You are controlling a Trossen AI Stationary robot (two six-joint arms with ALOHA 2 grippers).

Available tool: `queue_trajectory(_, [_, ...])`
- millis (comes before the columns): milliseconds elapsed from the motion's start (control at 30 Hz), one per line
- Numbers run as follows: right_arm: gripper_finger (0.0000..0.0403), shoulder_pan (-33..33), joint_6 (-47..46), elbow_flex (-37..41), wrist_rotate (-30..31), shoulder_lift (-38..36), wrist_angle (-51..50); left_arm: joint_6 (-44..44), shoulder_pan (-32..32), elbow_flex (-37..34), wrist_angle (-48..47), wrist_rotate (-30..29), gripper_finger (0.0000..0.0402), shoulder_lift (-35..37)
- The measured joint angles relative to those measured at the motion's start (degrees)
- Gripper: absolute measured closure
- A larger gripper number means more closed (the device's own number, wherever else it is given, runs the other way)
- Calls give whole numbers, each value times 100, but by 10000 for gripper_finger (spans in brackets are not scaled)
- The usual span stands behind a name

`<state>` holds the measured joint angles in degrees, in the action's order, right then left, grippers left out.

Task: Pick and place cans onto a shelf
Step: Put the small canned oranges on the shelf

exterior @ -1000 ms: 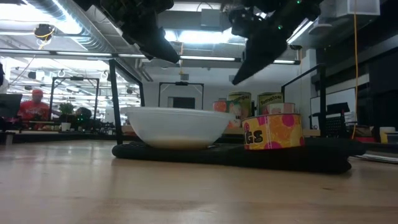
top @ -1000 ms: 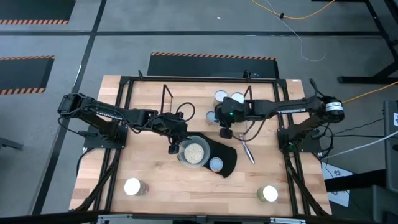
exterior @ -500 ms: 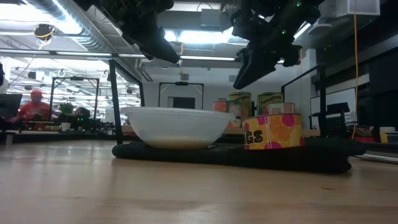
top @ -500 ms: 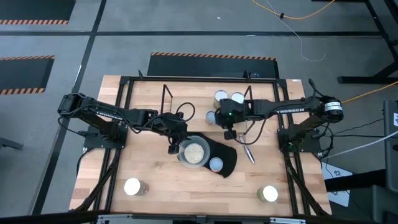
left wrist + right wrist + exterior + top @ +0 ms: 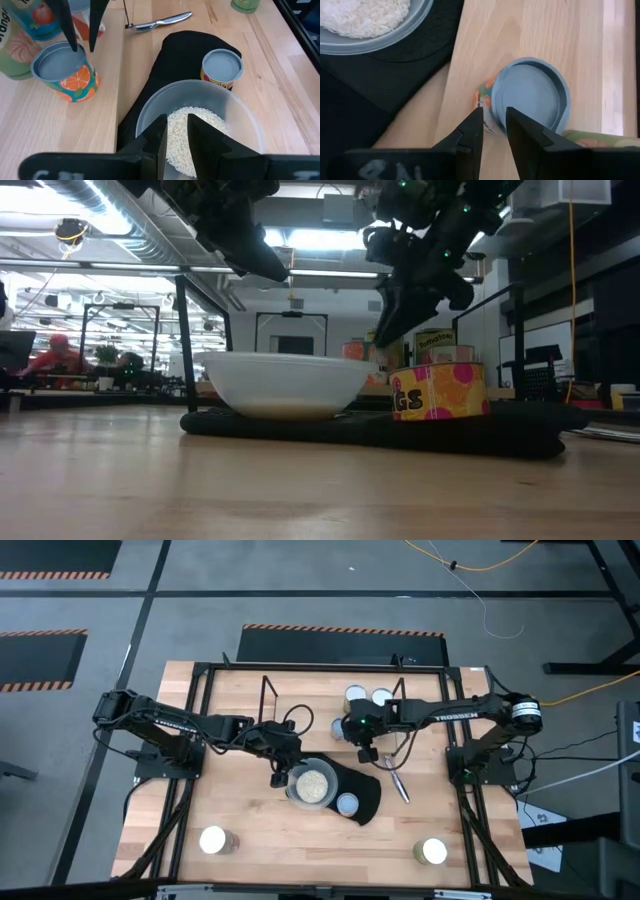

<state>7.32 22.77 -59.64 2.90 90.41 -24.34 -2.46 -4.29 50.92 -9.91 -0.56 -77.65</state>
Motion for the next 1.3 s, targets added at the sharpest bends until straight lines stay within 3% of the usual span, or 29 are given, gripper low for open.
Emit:
queue_trajectory(300, [320, 18, 4, -11, 22, 207, 84, 2, -1, 0, 2, 0, 333, 0])
queue_trajectory(567, [390, 12, -14, -17, -24, 189, 16, 0, -1, 0, 2, 2, 333, 0])
queue_trajectory(933, [394, -94, -910, -267, -17, -316, -1292, 0, 0, 0, 9, 0, 333, 0])
queue_trajectory(1300, [390, -91, -1372, -267, -15, -339, -980, -2, -2, 0, 9, 0, 333, 0])
